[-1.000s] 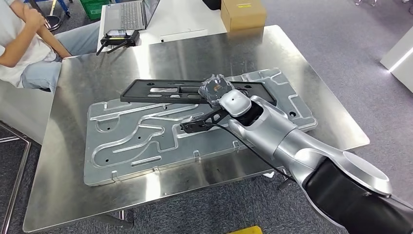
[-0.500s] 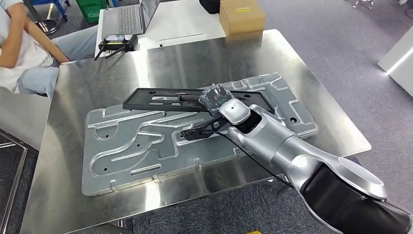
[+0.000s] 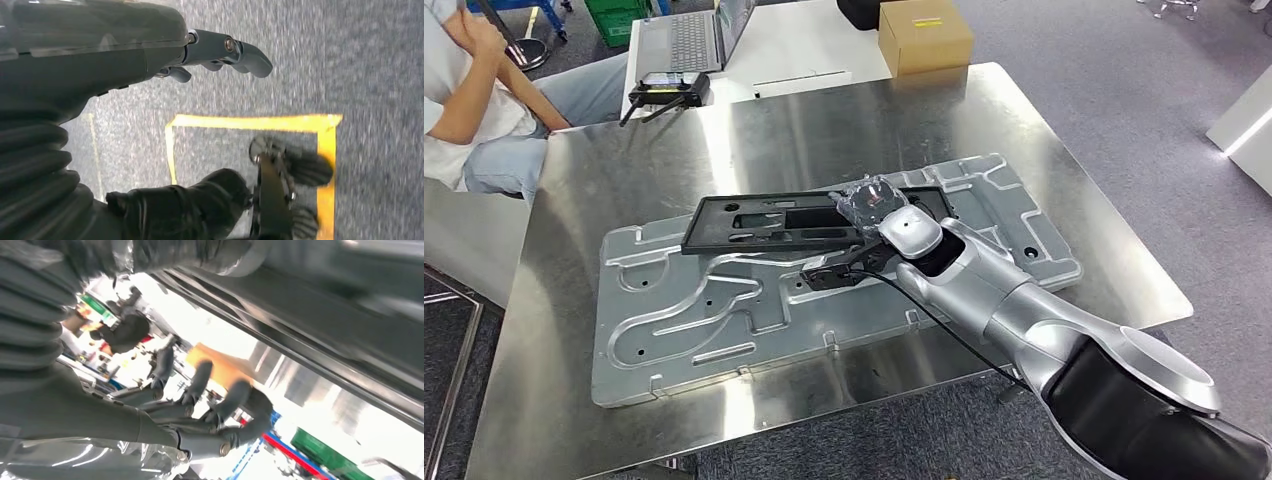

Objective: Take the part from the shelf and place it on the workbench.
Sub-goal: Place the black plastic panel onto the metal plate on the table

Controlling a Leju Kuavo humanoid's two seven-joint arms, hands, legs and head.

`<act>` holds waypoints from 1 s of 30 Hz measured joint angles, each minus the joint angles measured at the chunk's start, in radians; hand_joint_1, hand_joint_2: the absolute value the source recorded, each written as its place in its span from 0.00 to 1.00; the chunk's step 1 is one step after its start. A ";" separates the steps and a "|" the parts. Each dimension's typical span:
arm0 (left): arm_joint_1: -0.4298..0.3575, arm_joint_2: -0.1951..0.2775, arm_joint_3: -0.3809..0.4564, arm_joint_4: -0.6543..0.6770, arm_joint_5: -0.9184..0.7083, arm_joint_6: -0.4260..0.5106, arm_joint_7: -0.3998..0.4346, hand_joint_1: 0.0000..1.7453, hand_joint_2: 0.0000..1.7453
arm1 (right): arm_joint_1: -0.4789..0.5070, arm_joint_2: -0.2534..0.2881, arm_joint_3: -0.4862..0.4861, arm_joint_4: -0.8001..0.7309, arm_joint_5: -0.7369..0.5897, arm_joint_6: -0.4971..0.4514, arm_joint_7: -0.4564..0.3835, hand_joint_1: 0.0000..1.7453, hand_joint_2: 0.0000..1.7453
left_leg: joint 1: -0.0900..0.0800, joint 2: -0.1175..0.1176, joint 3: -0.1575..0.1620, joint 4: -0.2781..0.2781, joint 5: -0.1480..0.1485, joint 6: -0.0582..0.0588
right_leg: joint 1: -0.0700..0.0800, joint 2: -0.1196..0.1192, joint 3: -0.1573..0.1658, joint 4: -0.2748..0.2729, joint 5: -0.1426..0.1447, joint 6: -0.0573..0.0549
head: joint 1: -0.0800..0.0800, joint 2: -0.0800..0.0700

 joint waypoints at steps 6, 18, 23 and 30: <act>0.000 -0.004 0.001 0.000 0.009 -0.006 0.004 0.00 0.00 | 0.000 -0.002 0.000 0.002 0.001 0.000 0.000 0.00 0.00 | 0.007 0.004 -0.105 0.226 -0.114 -0.027 | -0.010 -0.001 0.011 -0.014 0.005 -0.019 | -0.006 0.000; 0.001 -0.006 0.001 0.000 0.009 -0.012 0.004 0.00 0.00 | -0.001 -0.005 0.000 0.006 0.003 0.001 0.001 0.00 0.00 | 0.007 0.003 0.001 -0.005 0.008 0.014 | -0.005 0.000 -0.006 0.034 -0.032 0.018 | -0.003 0.000; 0.002 -0.006 0.001 0.000 0.009 -0.016 0.008 0.00 0.00 | 0.007 -0.008 0.000 0.008 0.003 0.003 0.003 0.00 0.00 | 0.004 0.006 -0.005 -0.001 0.015 0.027 | -0.007 -0.002 -0.118 0.288 -0.144 0.025 | 0.000 0.000; 0.001 -0.008 0.001 0.000 0.010 -0.019 0.013 0.00 0.00 | 0.003 -0.011 0.000 0.009 0.004 0.009 0.006 0.00 0.00 | -0.003 0.003 -0.021 0.011 0.022 0.009 | 0.005 -0.003 0.023 0.008 -0.019 -0.002 | -0.001 0.000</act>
